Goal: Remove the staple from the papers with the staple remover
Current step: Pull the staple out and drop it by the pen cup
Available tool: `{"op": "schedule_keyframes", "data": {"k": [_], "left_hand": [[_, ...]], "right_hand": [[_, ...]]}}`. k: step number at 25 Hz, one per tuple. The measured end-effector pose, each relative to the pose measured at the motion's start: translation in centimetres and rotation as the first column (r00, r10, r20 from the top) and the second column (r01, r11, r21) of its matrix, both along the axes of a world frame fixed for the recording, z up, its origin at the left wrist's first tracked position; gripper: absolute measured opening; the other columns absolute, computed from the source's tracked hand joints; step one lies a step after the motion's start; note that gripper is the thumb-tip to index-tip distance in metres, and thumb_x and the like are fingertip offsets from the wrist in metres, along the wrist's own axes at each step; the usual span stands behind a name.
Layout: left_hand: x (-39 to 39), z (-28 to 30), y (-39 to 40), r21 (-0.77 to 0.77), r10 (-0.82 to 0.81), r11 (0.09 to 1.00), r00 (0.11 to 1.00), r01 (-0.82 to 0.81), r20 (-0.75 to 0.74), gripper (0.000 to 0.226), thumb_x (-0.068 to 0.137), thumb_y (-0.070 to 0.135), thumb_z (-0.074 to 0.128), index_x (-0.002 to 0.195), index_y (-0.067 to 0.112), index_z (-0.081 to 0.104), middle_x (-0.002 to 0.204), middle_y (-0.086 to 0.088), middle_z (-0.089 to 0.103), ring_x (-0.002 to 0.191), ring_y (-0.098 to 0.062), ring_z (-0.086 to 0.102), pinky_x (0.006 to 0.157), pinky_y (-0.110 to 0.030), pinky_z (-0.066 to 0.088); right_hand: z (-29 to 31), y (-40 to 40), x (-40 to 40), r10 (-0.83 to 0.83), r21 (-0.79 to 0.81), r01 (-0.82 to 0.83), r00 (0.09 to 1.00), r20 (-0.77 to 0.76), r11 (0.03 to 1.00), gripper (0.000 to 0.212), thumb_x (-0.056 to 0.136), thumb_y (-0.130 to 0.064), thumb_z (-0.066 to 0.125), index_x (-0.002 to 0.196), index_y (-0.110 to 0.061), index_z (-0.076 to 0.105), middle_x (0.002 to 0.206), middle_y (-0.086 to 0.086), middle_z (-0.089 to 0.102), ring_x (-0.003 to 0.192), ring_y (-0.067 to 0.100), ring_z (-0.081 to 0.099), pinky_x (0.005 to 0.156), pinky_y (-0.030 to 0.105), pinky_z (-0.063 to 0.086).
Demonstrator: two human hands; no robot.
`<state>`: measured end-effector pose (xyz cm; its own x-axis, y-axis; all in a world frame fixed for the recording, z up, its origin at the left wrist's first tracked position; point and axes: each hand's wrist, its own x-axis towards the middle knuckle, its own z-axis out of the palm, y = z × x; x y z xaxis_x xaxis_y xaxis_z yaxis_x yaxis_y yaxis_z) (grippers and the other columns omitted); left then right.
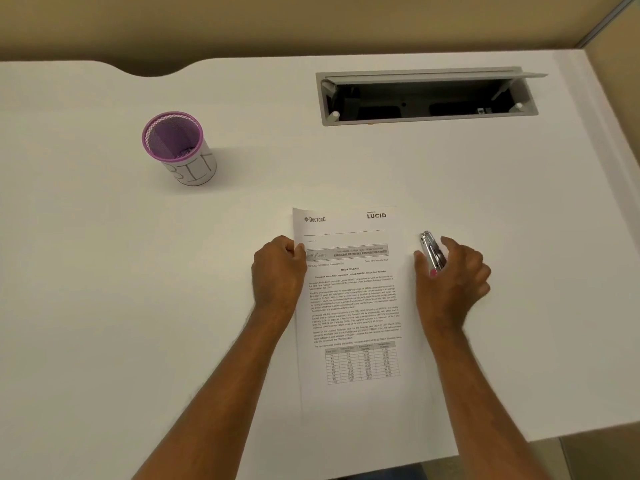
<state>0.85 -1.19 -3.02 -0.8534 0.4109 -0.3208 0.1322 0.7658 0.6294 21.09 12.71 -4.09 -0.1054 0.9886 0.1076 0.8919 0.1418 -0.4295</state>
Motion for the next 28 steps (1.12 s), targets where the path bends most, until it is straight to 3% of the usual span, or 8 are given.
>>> {"op": "schedule_keyframes", "data": {"k": [2,5,7,11,13,15,22,28], "left_hand": [[-0.2,-0.1,0.0,-0.011,-0.008,1.0,1.0,0.008,-0.017,0.025,0.098,0.033,0.06,0.081,0.015,0.064,0.072,0.007,0.066,0.064,-0.014,0.062,0.058,-0.028,0.049],[-0.4,-0.4,-0.1,-0.036,-0.026,0.999,0.999,0.025,-0.048,0.026,0.096,0.036,0.064,0.08,0.016,0.06,0.073,0.008,0.063,0.065,-0.016,0.06,0.053,-0.024,0.042],[-0.3,-0.5,-0.2,-0.052,-0.047,0.998,0.996,0.044,-0.07,0.023,0.095,0.038,0.067,0.091,0.017,0.059,0.089,0.005,0.066,0.074,-0.015,0.061,0.059,-0.023,0.042],[1.1,-0.7,-1.6,-0.042,-0.215,0.977,0.951,0.21,-0.225,0.043,0.098,0.039,0.061,0.133,0.015,0.052,0.132,-0.008,0.059,0.11,-0.024,0.061,0.087,-0.037,0.052],[1.6,-1.4,-2.7,-0.129,-0.333,0.943,0.889,0.307,-0.314,0.051,0.1,0.043,0.055,0.142,0.014,0.051,0.146,-0.011,0.054,0.131,-0.031,0.053,0.107,-0.046,0.044],[1.7,-2.1,-3.7,-0.204,-0.395,0.916,0.867,0.346,-0.304,0.058,0.102,0.046,0.049,0.151,0.015,0.045,0.16,-0.011,0.042,0.147,-0.033,0.039,0.12,-0.05,0.029],[2.0,-2.9,-4.4,-0.282,-0.466,0.879,0.816,0.384,-0.342,0.067,0.103,0.05,0.024,0.155,0.012,0.039,0.165,-0.013,0.035,0.152,-0.034,0.033,0.124,-0.052,0.024],[1.9,-3.5,-4.4,-0.298,-0.471,0.876,0.805,0.379,-0.361,0.062,0.104,0.046,0.035,0.155,0.013,0.039,0.164,-0.012,0.036,0.152,-0.033,0.034,0.124,-0.051,0.023]], "right_hand": [[0.8,-1.6,-2.0,0.156,0.057,-0.148,0.972,-0.177,0.987,0.03,0.091,-0.024,0.072,0.12,-0.018,0.065,0.12,0.006,0.059,0.11,0.027,0.055,0.095,0.044,0.047],[1.6,-4.7,-6.4,0.351,-0.047,-0.4,0.85,-0.392,0.915,0.01,0.093,-0.012,0.066,0.102,-0.017,0.069,0.101,0.0,0.062,0.084,0.006,0.058,0.074,0.029,0.056],[1.3,-6.1,-8.9,0.381,-0.132,-0.454,0.847,-0.372,0.881,0.008,0.095,-0.014,0.066,0.102,-0.016,0.071,0.098,-0.001,0.065,0.08,0.004,0.059,0.069,0.018,0.055],[0.2,-6.8,-10.8,0.326,-0.213,-0.427,0.863,-0.385,0.879,0.01,0.097,-0.019,0.066,0.105,-0.018,0.071,0.099,-0.006,0.066,0.081,0.005,0.062,0.07,0.024,0.058],[-0.1,-6.9,-11.3,0.306,-0.218,-0.401,0.879,-0.366,0.89,0.012,0.096,-0.025,0.068,0.107,-0.022,0.07,0.101,-0.009,0.066,0.085,0.004,0.064,0.071,0.025,0.058],[-0.2,-7.2,-11.9,0.302,-0.209,-0.38,0.896,-0.325,0.901,0.014,0.094,-0.032,0.069,0.107,-0.026,0.068,0.101,-0.011,0.065,0.086,0.004,0.064,0.069,0.024,0.056],[-0.3,-7.9,-13.6,0.298,-0.152,-0.327,0.937,-0.182,0.933,0.015,0.092,-0.041,0.071,0.103,-0.031,0.065,0.1,-0.013,0.064,0.088,0.007,0.063,0.066,0.029,0.055],[-0.4,-7.7,-13.8,0.269,-0.186,-0.3,0.947,-0.177,0.936,0.006,0.095,-0.037,0.069,0.095,-0.031,0.068,0.095,-0.012,0.067,0.084,0.009,0.063,0.066,0.03,0.055]]}}
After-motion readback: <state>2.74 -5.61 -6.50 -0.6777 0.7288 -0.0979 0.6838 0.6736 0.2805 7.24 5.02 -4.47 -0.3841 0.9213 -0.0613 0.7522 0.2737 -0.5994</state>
